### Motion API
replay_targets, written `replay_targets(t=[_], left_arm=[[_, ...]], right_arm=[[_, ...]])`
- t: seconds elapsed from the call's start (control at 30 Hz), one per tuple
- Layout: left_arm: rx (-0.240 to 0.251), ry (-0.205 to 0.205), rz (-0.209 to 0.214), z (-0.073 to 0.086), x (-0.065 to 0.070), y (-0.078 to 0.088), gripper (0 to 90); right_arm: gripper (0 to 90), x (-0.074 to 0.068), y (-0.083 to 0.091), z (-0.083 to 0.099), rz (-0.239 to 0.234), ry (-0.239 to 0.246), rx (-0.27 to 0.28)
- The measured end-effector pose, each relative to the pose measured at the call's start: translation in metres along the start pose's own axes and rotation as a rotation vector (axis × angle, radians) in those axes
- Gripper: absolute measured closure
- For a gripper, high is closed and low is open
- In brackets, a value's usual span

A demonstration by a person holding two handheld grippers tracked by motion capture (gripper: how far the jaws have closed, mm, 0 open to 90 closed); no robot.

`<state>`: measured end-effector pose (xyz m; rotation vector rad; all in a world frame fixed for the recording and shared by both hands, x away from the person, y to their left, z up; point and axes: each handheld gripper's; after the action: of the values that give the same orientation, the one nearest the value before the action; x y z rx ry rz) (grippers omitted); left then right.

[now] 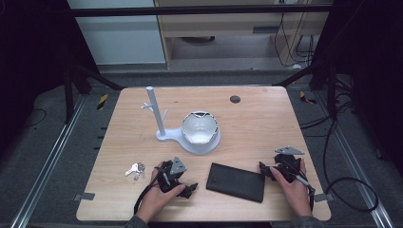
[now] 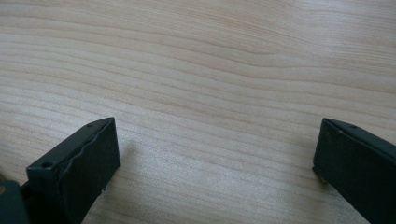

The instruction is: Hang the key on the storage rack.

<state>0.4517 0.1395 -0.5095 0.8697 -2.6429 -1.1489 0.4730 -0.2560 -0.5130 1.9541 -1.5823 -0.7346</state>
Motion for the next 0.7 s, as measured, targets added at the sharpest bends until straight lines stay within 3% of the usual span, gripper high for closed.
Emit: replay_targets(t=[0.4,0.5,0.7], left_arm=[[0.001,-0.006,0.013,0.002,-0.002,0.002,1.2],[-0.015,-0.014,0.018,0.000,-0.003,0.004,5.3],[0.010,-0.019,-0.037,-0.003,-0.011,0.024,6.4]], right_arm=[[0.6,0.000,0.000,0.000,0.002,0.000,0.000],[0.6,0.000,0.000,0.000,0.002,0.001,0.001],[0.7,0.000,0.001,0.001,0.003,-0.001,0.002]])
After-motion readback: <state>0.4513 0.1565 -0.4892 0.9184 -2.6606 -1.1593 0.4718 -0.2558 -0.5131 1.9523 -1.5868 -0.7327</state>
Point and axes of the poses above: each handheld gripper's, and its own axes: y roughly backward along the jaws, z roughly out of its underside, x roughly to its right, and after that the axes turned 7 degrees about -y, right-handed
